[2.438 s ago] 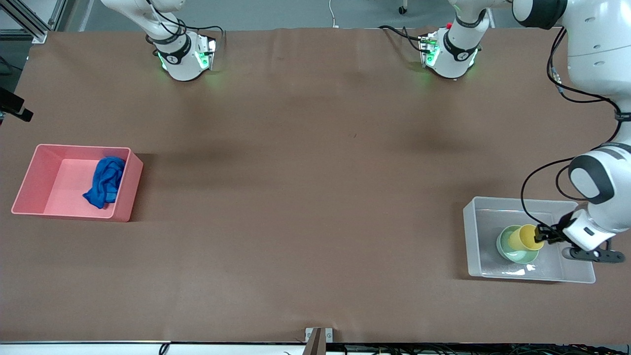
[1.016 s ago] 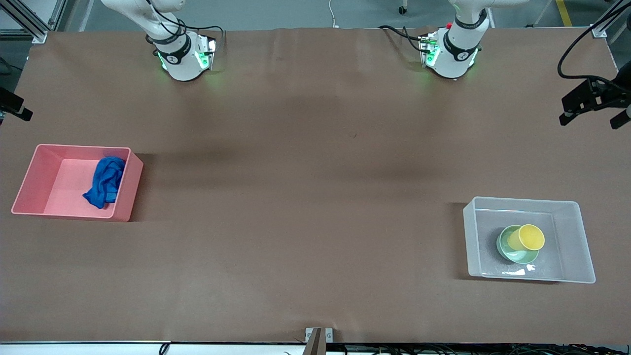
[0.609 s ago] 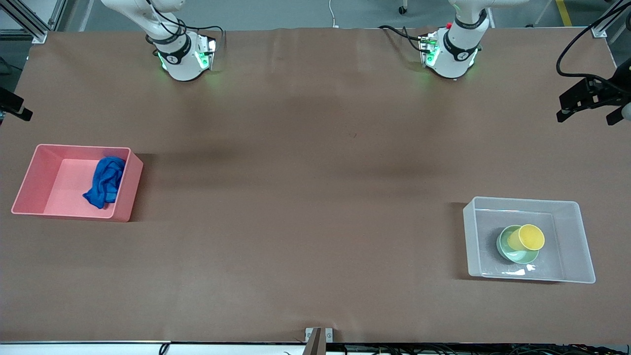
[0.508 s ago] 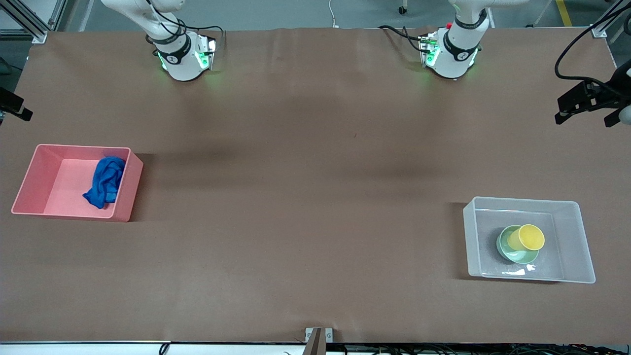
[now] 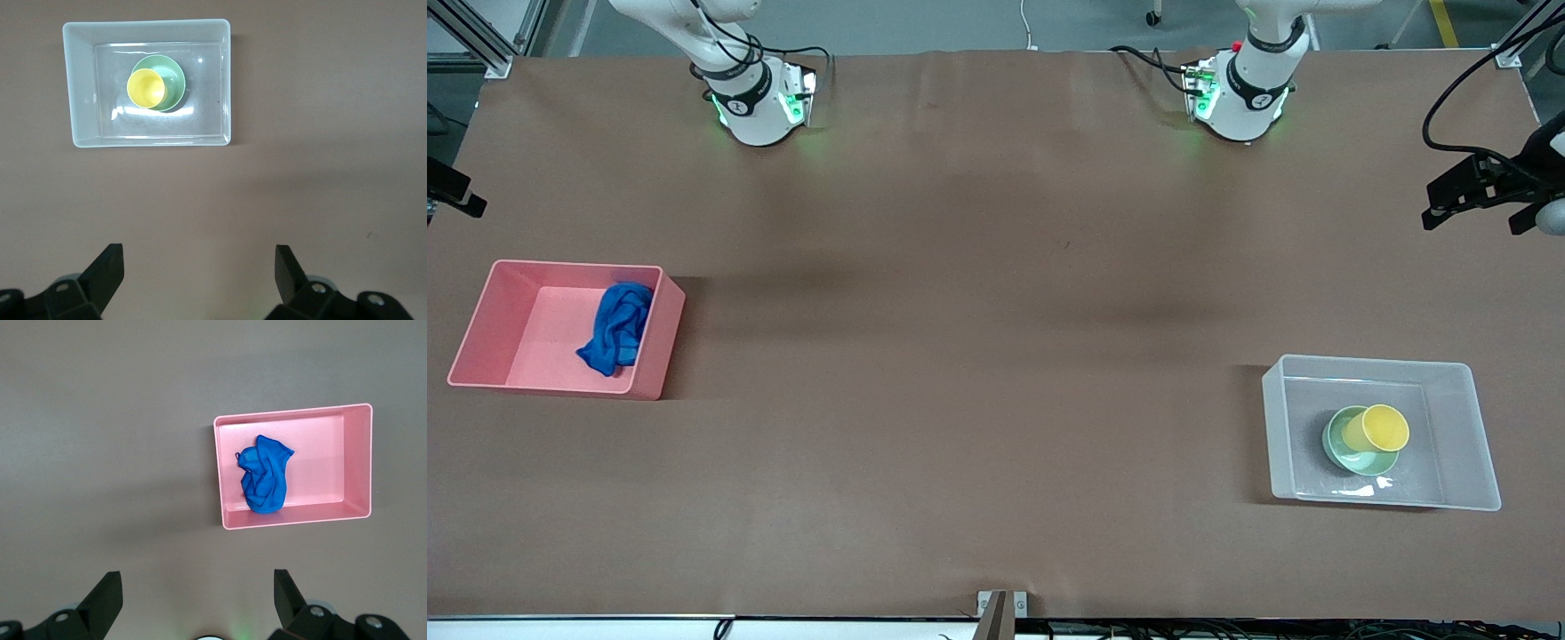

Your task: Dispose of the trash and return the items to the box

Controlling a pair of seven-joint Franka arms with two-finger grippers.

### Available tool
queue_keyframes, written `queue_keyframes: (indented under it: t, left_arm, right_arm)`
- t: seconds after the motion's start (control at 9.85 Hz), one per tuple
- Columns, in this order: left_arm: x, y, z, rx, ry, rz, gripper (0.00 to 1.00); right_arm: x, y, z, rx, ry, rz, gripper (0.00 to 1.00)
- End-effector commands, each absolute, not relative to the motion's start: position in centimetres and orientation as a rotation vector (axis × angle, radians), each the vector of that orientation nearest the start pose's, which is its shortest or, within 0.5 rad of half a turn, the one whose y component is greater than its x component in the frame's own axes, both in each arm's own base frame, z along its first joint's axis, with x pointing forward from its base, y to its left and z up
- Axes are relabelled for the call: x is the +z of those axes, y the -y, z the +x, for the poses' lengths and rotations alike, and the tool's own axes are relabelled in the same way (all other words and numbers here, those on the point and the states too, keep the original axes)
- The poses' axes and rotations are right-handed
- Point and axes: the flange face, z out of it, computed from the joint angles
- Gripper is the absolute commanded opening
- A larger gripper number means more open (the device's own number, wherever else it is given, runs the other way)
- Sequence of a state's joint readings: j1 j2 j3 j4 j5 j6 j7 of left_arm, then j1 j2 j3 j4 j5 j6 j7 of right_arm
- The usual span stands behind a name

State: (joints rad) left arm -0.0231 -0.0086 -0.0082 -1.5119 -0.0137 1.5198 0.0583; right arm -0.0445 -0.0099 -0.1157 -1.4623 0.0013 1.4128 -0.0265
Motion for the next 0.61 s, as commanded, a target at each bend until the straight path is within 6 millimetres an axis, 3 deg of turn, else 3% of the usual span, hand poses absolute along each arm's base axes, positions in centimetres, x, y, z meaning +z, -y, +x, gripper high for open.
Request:
queue_keyframes:
  t: [0.0, 0.51]
  left_arm:
    - [63.8, 2.2, 55.0, 0.029, -0.109, -3.167, 1.00]
    - [63.7, 3.4, 54.8, 0.030, -0.135, -3.118, 1.00]
  right_arm:
    - [66.8, 8.7, 52.6, 0.068, -0.195, -3.121, 1.00]
    - [66.8, 8.8, 52.6, 0.068, -0.197, -3.121, 1.00]
